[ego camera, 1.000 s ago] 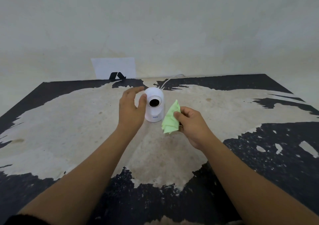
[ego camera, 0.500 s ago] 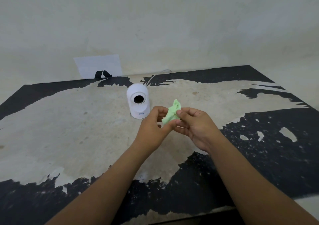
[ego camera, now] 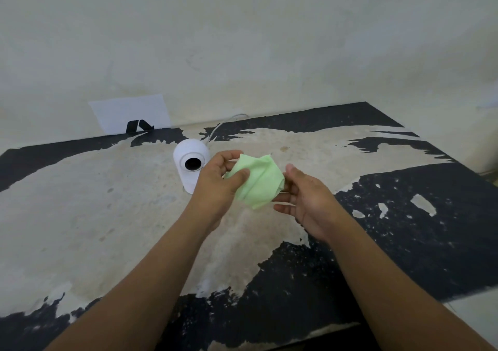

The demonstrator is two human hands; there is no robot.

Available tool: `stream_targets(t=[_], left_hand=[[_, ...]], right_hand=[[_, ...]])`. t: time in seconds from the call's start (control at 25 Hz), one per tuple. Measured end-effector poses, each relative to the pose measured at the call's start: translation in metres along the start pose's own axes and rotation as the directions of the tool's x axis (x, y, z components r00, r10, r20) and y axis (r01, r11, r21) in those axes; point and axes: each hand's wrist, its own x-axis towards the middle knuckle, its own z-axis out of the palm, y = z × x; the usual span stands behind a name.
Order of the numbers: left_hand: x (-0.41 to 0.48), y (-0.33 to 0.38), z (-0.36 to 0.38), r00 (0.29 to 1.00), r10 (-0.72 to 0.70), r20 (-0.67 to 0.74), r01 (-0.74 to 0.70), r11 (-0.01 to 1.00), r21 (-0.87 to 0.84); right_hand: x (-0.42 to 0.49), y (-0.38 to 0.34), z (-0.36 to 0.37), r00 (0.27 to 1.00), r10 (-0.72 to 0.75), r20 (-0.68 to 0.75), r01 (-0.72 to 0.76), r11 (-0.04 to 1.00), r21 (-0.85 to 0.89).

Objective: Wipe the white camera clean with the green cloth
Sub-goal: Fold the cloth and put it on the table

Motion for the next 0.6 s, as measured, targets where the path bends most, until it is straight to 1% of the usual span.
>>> stream_targets(t=[0.08,0.12,0.2,0.28,0.36,0.44,0.52,0.6], left_hand=[[0.006,0.012,0.001,0.995,0.064,0.076,-0.068,0.996,0.056],[0.009,0.017,0.001,0.991,0.072,0.117,-0.080,0.994,0.070],[0.014,0.025,0.001,0.982,0.041,0.182,-0.057,0.995,0.082],[0.019,0.028,0.000,0.982,-0.025,0.188,0.016,0.999,0.052],[0.024,0.026,0.000,0.985,-0.101,0.143,0.101,0.995,0.012],[0.029,0.021,0.003,0.984,-0.147,0.103,0.143,0.989,0.043],[0.036,0.016,0.007,0.986,-0.137,0.097,0.120,0.980,0.161],[0.043,0.013,0.014,0.988,-0.106,0.108,0.076,0.964,0.254]], right_hand=[[0.002,0.000,0.000,0.999,-0.040,0.023,0.042,0.995,-0.085],[0.003,-0.001,0.000,0.997,-0.075,0.029,0.078,0.989,-0.124],[0.005,-0.002,0.000,0.990,-0.144,0.012,0.144,0.980,-0.138],[0.003,-0.004,-0.007,0.986,-0.169,-0.002,0.167,0.981,-0.100],[-0.001,-0.004,-0.018,0.992,-0.124,0.021,0.125,0.987,-0.103],[-0.005,-0.003,-0.026,0.999,-0.049,0.019,0.051,0.986,-0.156],[-0.006,-0.001,-0.028,1.000,0.009,-0.011,-0.011,0.983,-0.182],[-0.008,0.003,-0.026,0.998,0.049,-0.027,-0.053,0.986,-0.155]])
